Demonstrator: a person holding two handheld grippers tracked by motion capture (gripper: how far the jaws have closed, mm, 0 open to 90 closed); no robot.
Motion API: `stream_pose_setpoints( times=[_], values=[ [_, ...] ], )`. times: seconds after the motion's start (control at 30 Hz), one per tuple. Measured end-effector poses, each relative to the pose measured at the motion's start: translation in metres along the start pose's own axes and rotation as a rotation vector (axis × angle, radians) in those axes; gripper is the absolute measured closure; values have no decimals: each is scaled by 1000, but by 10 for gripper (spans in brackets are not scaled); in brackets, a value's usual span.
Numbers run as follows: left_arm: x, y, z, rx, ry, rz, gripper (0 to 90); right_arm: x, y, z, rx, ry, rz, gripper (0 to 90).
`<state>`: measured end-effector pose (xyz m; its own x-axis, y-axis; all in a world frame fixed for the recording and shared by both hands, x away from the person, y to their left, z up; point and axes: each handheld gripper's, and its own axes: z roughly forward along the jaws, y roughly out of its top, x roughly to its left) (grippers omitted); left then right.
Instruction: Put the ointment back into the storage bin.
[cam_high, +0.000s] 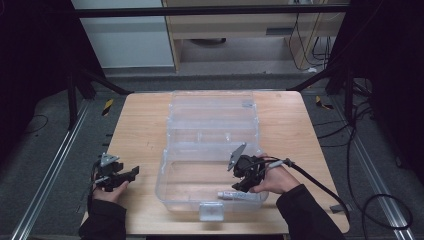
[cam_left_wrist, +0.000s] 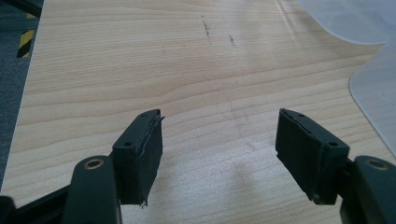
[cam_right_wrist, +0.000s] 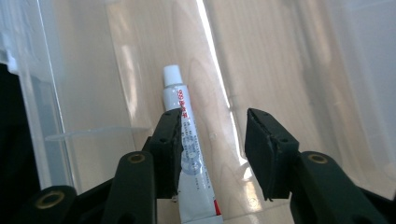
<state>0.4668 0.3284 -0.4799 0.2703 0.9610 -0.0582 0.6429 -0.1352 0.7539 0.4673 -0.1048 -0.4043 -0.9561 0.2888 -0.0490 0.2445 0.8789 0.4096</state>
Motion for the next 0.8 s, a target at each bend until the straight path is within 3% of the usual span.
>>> stream_pose_setpoints(
  times=[0.27, 0.47, 0.53, 0.6, 0.8],
  values=[
    [0, 0, 0, 4, -2, 0, 319, -3, -11, -20, -130, -60, 66, 473],
    [0, 0, 0, 3, -6, -2, 324, -6, -24, -32, -252, -101, 145, 447],
    [0, 0, -1, 2, -9, -2, 341, -8, -33, -39, -310, -138, 183, 432],
    [0, 0, -1, 1, -12, -2, 348, -8, -36, -41, -331, -141, 198, 423],
    [0, 0, -2, 2, -17, -8, 397, -9, -54, -57, -437, -209, 280, 367]
  ],
)
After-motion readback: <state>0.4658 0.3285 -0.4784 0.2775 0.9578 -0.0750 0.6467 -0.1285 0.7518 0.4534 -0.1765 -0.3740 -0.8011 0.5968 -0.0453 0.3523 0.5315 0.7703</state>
